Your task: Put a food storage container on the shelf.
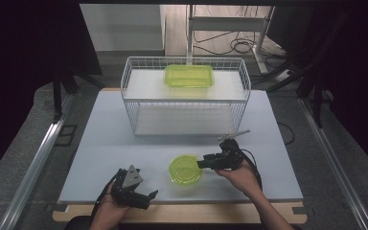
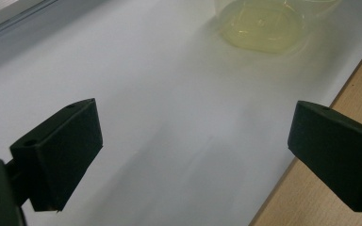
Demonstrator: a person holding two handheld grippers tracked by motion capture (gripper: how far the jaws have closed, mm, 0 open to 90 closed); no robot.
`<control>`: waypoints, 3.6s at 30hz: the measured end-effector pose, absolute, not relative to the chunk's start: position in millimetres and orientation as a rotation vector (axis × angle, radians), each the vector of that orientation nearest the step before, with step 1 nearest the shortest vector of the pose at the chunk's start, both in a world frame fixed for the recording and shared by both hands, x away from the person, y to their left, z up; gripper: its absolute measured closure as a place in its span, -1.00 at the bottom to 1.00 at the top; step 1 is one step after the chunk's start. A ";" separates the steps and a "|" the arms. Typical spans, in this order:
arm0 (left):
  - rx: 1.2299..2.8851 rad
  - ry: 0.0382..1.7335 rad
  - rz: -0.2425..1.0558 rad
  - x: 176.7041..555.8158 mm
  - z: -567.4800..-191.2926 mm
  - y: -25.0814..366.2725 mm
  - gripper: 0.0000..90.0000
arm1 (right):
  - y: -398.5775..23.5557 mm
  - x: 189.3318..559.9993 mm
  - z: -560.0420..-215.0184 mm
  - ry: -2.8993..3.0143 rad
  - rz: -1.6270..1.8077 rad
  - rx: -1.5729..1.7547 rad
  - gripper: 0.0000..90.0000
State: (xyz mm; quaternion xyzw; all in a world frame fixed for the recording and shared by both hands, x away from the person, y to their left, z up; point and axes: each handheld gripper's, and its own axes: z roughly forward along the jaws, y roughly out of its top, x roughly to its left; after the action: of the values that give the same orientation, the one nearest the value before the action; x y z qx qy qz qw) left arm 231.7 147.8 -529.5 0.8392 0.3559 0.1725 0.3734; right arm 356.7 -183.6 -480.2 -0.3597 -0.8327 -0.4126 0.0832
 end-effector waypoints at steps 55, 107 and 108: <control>2.176 0.881 0.459 230.7 -529.6 143.1 -0.91 | -201.0 379.7 -412.1 -2.174 -1.448 -1.063 0.82; 2.181 0.874 0.460 230.9 -529.7 143.5 -0.92 | -193.5 431.4 -296.5 -2.038 -1.773 -1.181 0.82; 2.182 0.874 0.461 230.8 -529.8 143.4 -0.92 | -192.7 432.3 -294.9 -2.036 -1.777 -1.187 0.82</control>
State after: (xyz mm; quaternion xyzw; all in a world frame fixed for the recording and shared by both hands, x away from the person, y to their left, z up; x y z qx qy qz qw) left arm 230.8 143.4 -529.8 0.8482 0.3398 0.1792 0.3647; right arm 432.3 -192.7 -294.9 -0.4002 -0.6867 -0.5993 0.0952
